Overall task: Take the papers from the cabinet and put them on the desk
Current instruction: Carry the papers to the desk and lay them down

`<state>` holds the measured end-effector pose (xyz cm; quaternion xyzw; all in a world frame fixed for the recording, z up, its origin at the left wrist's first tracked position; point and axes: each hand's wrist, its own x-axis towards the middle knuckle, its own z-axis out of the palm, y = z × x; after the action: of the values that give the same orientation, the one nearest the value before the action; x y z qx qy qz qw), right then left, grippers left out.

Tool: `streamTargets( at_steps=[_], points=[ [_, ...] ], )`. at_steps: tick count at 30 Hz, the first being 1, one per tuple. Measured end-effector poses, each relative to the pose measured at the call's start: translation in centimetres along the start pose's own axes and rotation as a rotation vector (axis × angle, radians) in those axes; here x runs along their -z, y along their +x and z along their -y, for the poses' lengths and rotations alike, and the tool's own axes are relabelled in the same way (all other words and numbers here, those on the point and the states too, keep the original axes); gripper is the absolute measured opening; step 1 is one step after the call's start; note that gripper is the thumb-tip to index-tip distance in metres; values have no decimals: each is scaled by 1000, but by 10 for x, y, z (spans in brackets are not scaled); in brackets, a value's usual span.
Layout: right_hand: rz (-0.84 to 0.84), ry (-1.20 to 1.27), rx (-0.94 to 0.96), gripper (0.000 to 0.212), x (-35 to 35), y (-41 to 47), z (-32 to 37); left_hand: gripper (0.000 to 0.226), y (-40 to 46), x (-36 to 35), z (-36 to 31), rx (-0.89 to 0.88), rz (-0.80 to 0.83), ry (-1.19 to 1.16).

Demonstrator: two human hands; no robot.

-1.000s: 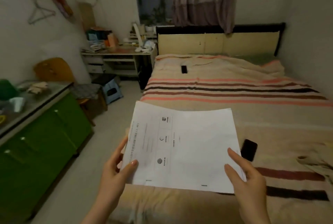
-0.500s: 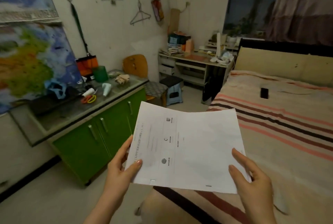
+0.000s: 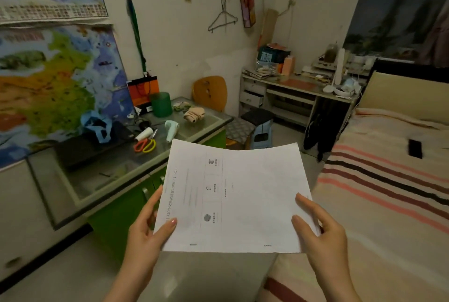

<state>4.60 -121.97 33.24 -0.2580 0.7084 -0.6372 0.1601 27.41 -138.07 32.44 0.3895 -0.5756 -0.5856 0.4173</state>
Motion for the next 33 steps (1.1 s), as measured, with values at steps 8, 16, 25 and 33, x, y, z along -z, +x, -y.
streamTargets(
  at_steps=[8,16,25,33],
  points=[
    [-106,46,-33,43,-119,70,11,67,166,48,-29,-3,189,76],
    [-225,-3,-34,47,-135,172,5,65,299,-22,-14,34,327,-9],
    [-251,32,-14,56,-125,372,-6,69,492,-148,-10,177,408,-114],
    [-194,42,4,53,-103,538,-4,69,611,-236,-3,201,505,-186]
  ],
)
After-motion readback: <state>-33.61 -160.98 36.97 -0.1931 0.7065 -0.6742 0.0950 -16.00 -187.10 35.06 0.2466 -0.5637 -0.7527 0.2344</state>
